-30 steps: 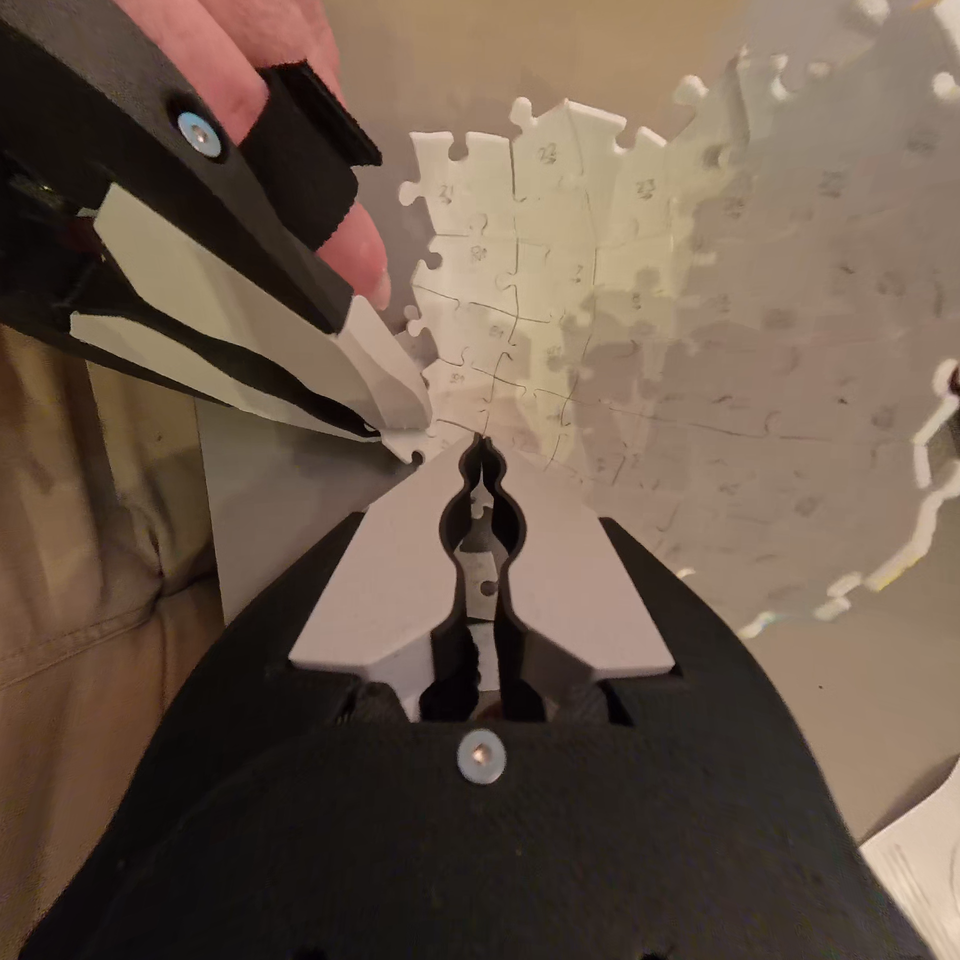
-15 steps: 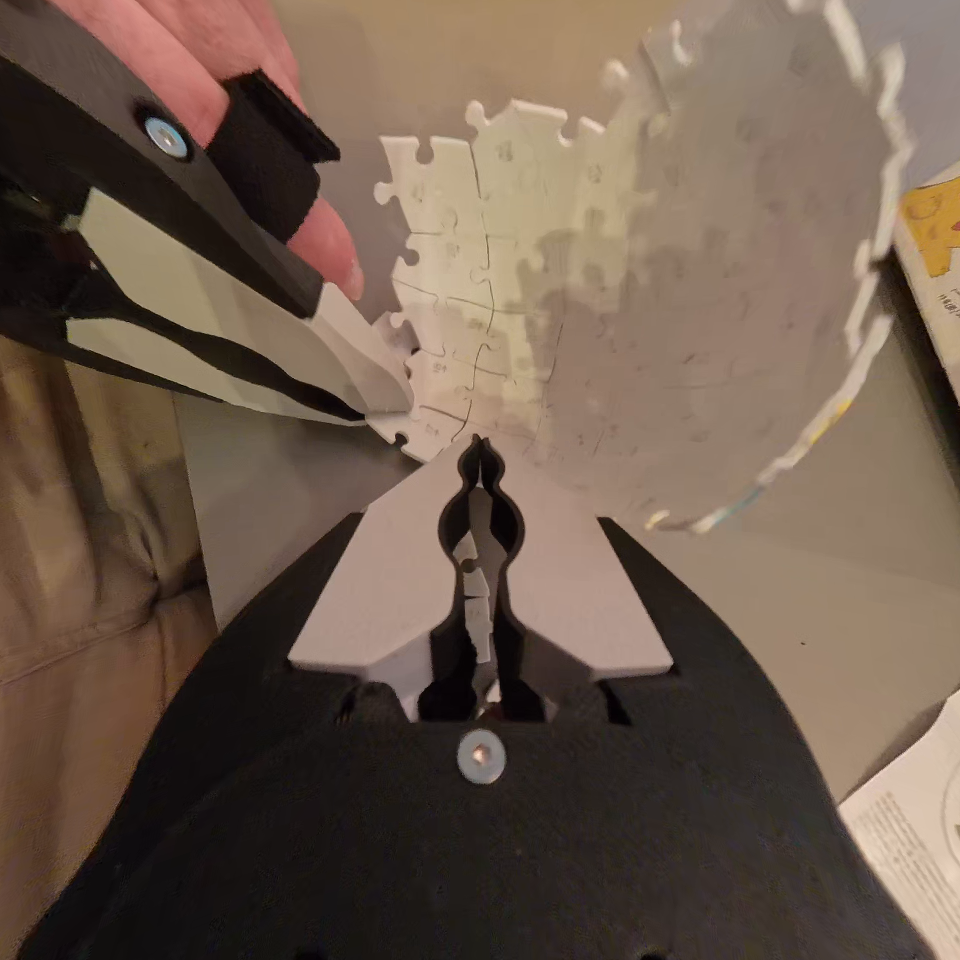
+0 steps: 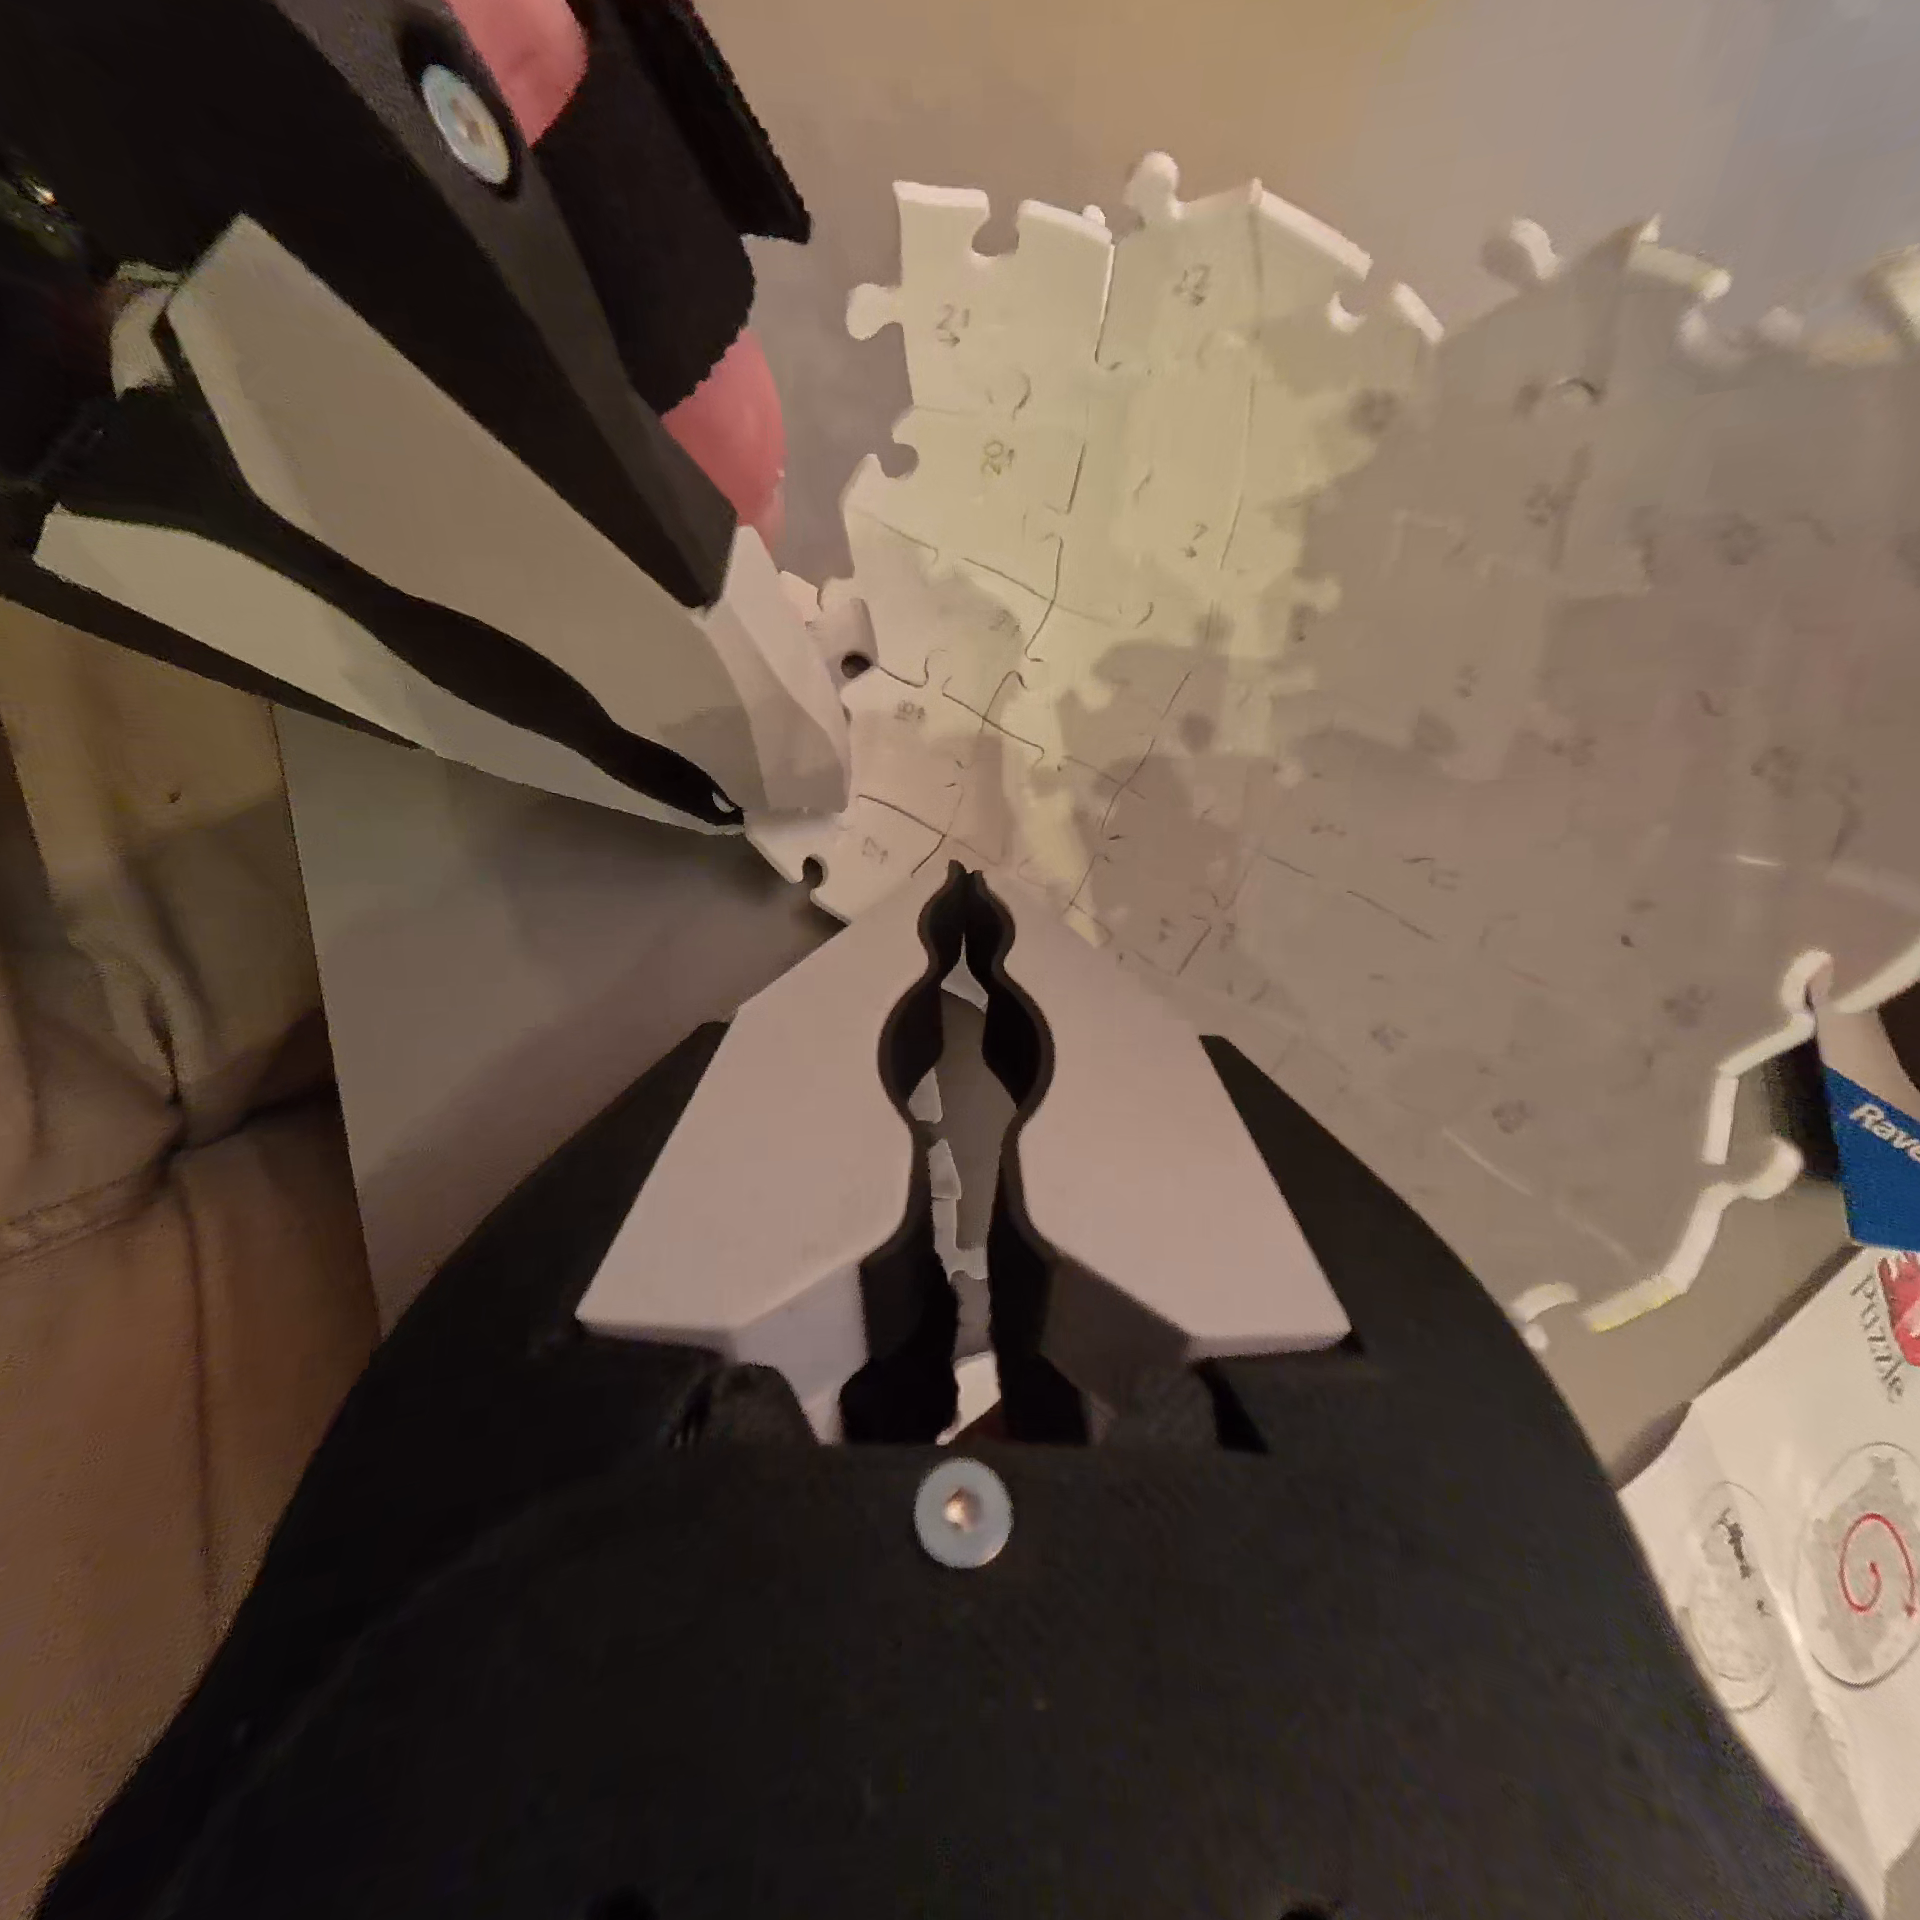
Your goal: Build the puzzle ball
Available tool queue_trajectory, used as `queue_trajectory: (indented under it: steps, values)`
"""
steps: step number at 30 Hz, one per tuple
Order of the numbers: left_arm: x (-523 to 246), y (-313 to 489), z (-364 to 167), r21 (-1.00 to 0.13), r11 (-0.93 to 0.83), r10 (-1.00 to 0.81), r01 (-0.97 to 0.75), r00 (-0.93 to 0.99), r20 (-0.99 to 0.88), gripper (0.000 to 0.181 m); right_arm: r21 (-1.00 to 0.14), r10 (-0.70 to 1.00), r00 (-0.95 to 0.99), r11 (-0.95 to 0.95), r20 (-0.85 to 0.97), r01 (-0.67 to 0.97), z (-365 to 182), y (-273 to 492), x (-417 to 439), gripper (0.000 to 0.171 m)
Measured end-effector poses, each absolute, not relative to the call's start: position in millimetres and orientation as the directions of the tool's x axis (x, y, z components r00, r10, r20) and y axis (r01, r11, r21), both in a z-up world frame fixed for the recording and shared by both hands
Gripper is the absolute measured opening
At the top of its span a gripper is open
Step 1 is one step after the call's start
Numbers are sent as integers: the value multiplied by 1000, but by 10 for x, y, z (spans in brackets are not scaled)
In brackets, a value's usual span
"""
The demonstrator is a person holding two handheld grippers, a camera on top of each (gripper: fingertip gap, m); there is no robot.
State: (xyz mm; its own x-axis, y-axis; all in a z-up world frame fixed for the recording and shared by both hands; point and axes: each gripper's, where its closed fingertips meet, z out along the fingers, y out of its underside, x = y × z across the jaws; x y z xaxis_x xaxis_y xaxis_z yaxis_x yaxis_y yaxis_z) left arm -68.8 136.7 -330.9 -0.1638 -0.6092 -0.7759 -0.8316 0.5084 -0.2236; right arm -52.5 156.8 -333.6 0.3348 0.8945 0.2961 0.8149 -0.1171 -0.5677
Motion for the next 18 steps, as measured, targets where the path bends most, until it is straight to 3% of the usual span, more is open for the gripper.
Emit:
queue_trajectory:
  steps: [8,13,18]
  values:
    - [-696,1409,-3305,-185,533,-580,-826,-197,-790,2,-683,876,460,-248,145,687,-2967,1470,-318,0]
    - [-672,1426,-3303,-149,567,-557,-810,-244,-794,2,-605,845,535,-422,6,675,-3153,1244,-70,18]
    - [-637,1449,-3303,-133,587,-547,-799,-269,-793,3,-556,848,527,-416,47,719,-3331,1160,-56,29]
